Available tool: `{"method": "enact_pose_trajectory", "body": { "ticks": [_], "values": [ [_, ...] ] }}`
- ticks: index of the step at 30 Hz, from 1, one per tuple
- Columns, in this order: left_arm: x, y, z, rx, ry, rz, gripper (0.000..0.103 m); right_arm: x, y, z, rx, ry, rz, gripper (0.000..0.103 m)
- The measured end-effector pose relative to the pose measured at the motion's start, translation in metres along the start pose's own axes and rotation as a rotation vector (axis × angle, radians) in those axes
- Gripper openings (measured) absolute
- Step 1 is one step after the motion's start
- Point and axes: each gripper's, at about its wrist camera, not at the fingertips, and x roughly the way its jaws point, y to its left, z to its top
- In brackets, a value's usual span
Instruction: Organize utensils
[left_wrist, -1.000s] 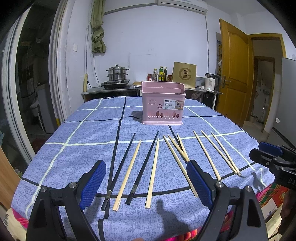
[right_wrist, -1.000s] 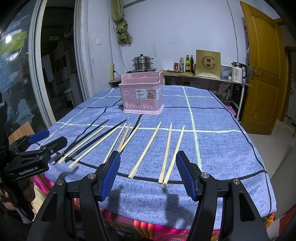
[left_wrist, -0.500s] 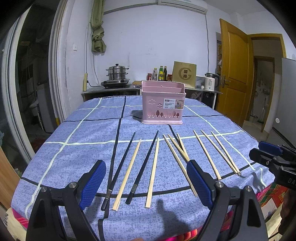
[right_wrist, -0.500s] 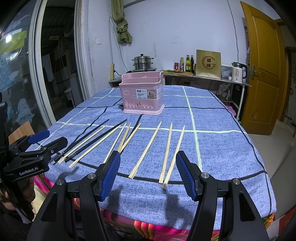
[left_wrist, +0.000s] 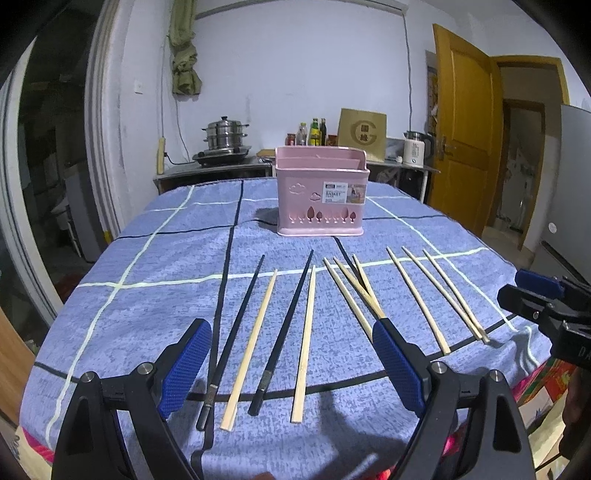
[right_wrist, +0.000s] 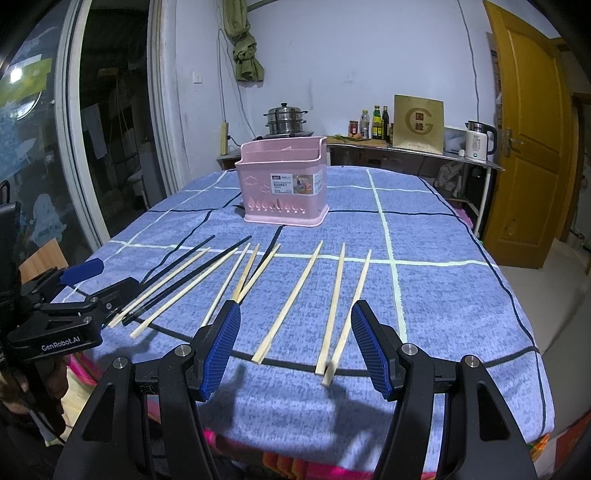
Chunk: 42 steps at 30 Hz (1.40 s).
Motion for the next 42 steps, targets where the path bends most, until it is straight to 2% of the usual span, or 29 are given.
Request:
{"method": "enact_pose_trajectory", "body": {
  "ticks": [6, 10, 14, 17, 24, 27, 36, 42],
  "values": [
    [0.032, 0.007, 0.012, 0.004, 0.089, -0.029, 0.089, 0.014, 0.000, 0.011, -0.019, 0.009, 0.013, 0.063],
    [0.050, 0.010, 0.022, 0.006, 0.127, -0.055, 0.084, 0.027, -0.003, 0.018, -0.025, 0.028, 0.012, 0.063],
    [0.076, 0.008, 0.029, 0.014, 0.213, -0.128, 0.083, 0.044, -0.008, 0.026, -0.004, 0.066, 0.030, 0.063],
    [0.089, 0.003, 0.034, 0.019, 0.245, -0.162, 0.074, 0.057, -0.011, 0.033, -0.001, 0.093, 0.027, 0.062],
    [0.113, -0.009, 0.040, 0.054, 0.312, -0.226, 0.050, 0.094, -0.016, 0.047, -0.002, 0.191, 0.025, 0.038],
    [0.122, -0.014, 0.041, 0.059, 0.336, -0.246, 0.043, 0.111, -0.020, 0.050, 0.010, 0.234, 0.031, 0.035],
    [0.142, -0.012, 0.045, 0.041, 0.389, -0.236, 0.028, 0.142, -0.024, 0.056, 0.018, 0.315, 0.034, 0.031],
    [0.148, -0.013, 0.048, 0.056, 0.378, -0.230, 0.026, 0.154, -0.025, 0.059, 0.022, 0.345, 0.034, 0.030]
  ]
}}
